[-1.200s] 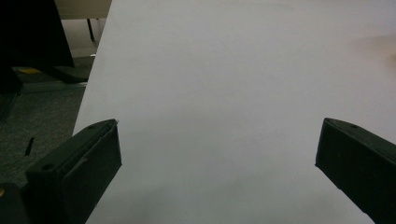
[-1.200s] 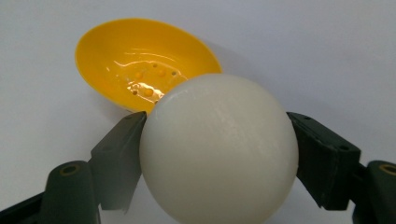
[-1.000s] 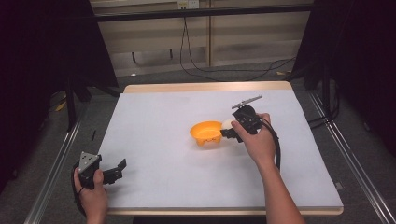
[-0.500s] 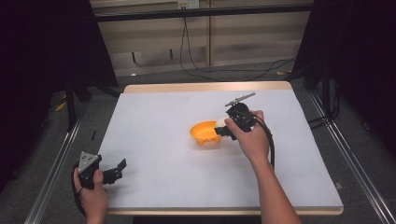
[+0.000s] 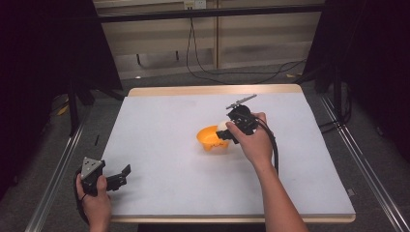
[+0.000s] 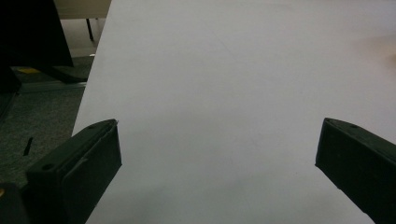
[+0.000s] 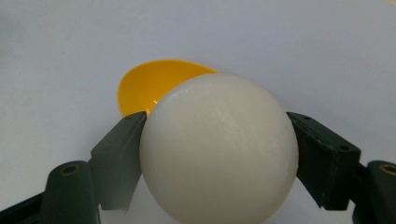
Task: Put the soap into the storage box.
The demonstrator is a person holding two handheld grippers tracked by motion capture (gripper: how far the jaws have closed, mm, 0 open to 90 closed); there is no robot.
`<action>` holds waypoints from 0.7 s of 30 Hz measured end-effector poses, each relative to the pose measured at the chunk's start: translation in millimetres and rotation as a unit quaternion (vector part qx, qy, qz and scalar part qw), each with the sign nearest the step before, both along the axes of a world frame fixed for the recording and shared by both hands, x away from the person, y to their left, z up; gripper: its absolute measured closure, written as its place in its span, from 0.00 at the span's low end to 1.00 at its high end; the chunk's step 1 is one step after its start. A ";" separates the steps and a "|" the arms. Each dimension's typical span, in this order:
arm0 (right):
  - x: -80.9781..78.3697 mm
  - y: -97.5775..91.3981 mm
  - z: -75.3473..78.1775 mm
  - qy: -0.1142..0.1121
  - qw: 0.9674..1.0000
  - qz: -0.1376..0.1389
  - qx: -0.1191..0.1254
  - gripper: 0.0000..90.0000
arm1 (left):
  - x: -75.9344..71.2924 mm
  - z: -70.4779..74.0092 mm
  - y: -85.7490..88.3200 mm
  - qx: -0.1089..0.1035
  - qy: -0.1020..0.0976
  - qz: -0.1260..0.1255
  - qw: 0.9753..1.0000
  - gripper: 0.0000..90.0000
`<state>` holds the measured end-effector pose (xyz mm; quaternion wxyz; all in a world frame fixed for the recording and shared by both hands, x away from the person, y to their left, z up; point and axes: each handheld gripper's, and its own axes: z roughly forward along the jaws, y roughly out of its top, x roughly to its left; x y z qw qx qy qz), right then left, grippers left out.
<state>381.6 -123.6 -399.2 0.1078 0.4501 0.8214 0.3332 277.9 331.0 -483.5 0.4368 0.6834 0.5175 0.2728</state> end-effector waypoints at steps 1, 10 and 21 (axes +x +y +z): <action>0.4 2.5 0.0 0.001 1.000 0.002 0.000 0.27 | 0.0 0.0 0.0 -0.001 0.000 0.000 1.000 0.00; 5.1 17.6 0.1 0.002 1.000 0.013 -0.007 0.27 | 0.0 0.0 0.0 -0.001 0.000 0.000 1.000 0.00; 11.5 31.4 -10.7 0.015 1.000 0.017 -0.018 0.27 | 0.0 0.0 -0.1 0.001 0.000 0.000 1.000 0.00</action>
